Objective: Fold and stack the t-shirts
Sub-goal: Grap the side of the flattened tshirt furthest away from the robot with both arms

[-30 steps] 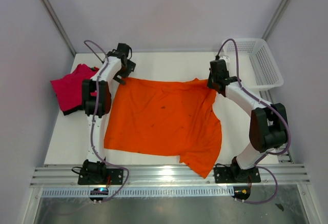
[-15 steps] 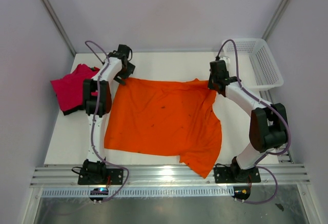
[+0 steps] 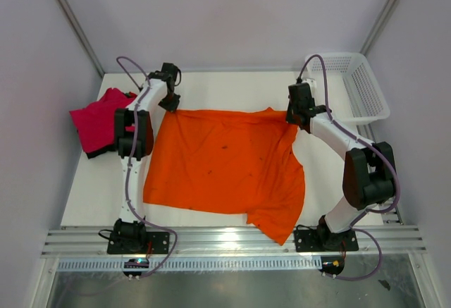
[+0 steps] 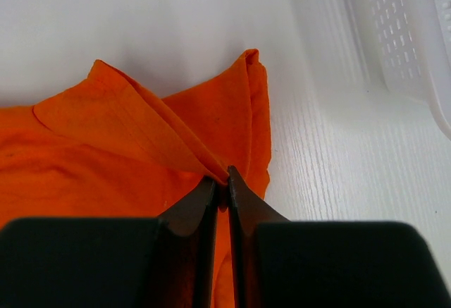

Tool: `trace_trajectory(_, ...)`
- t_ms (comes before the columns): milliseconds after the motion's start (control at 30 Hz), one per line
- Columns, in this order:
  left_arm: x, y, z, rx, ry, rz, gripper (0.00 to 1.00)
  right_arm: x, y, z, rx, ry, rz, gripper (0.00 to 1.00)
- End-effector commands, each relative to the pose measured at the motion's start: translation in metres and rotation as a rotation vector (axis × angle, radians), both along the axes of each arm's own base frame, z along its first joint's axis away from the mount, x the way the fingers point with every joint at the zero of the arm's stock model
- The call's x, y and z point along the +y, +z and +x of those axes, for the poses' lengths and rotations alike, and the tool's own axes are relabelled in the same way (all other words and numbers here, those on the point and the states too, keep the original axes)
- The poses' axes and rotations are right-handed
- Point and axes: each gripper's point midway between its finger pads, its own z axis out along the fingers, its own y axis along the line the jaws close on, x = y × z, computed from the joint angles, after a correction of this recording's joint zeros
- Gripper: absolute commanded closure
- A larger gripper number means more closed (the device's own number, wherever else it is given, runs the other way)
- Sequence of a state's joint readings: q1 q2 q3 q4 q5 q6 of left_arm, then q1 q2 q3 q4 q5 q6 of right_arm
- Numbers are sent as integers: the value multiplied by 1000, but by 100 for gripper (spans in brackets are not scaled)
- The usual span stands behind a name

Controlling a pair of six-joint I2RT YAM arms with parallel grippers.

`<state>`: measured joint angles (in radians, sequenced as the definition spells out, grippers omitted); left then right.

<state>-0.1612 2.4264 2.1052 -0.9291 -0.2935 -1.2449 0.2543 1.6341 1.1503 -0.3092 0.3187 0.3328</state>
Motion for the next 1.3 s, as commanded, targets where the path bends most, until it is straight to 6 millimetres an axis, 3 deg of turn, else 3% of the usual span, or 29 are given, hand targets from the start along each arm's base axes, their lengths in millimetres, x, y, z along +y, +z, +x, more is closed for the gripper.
trace_trajectory(0, 14, -37, -25, 136, 11, 51, 96, 0, 17, 6, -54, -14, 8, 87)
trace_trajectory(133, 15, -29, -25, 141, 14, 50, 98, 0, 16, 4, -53, -15, 13, 87)
trace_trajectory(300, 9, -4, -18, 113, -32, 29, 99, 0, 16, 5, -60, -20, 13, 87)
trace_trajectory(467, -8, 30, 2, 36, -221, -25, 98, -4, 19, 7, -76, -44, 5, 87)
trace_trajectory(633, -11, 52, 2, 28, -378, 5, 98, -1, 18, 9, -78, -43, 22, 87)
trace_trajectory(867, 6, 76, -18, 78, -450, 92, 98, 1, 17, 8, -81, -36, 34, 87)
trace_trajectory(1033, 26, 89, -44, 173, -480, 181, 97, -4, 27, -1, -111, -46, 31, 87)
trace_trajectory(1133, 34, 86, -55, 228, -497, 218, 97, -7, 27, -6, -116, -52, 22, 87)
trace_trajectory(1267, 33, 68, -65, 290, -508, 192, 94, -7, 28, -8, -115, -47, 24, 87)
